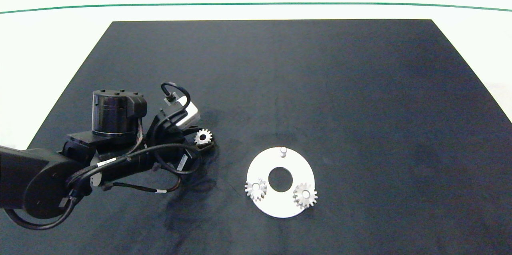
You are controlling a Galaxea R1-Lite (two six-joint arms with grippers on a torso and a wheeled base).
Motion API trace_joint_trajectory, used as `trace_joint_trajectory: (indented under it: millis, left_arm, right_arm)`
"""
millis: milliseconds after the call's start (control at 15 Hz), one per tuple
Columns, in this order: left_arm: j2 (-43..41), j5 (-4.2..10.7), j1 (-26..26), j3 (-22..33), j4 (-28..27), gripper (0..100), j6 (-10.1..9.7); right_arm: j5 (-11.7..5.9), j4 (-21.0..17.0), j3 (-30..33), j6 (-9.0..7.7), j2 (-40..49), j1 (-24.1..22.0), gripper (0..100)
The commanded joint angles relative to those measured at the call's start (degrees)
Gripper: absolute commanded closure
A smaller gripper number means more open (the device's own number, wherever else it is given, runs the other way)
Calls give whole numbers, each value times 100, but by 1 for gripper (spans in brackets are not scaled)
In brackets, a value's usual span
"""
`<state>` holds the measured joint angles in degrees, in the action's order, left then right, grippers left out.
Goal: Install three planetary gears onto the carrier pins
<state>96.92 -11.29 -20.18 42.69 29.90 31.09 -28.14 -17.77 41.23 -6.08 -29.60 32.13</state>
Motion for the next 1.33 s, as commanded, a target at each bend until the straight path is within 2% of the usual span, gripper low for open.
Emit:
trace_joint_trajectory:
  millis: [67, 533, 867, 1133, 1333]
  left_arm:
    - [29, -5, -4, -15, -2, 98, 12]
    - [-32, 13, -57, -217, 24, 100, 20]
    - [-67, 65, -250, -68, 288, 100, 20]
    - [-463, 224, -496, 187, -143, 100, 29]
    - [-788, 259, -707, 231, -503, 100, 20]
  right_arm:
    - [-16, -7, -1, -7, -2, 3, 0]
    - [-16, -7, 8, -7, -2, 3, 0]
    - [-16, -7, 8, -7, -2, 3, 0]
    - [-16, -16, -1, -7, 7, 3, 0]
    - [-16, -7, -1, -7, -2, 3, 0]
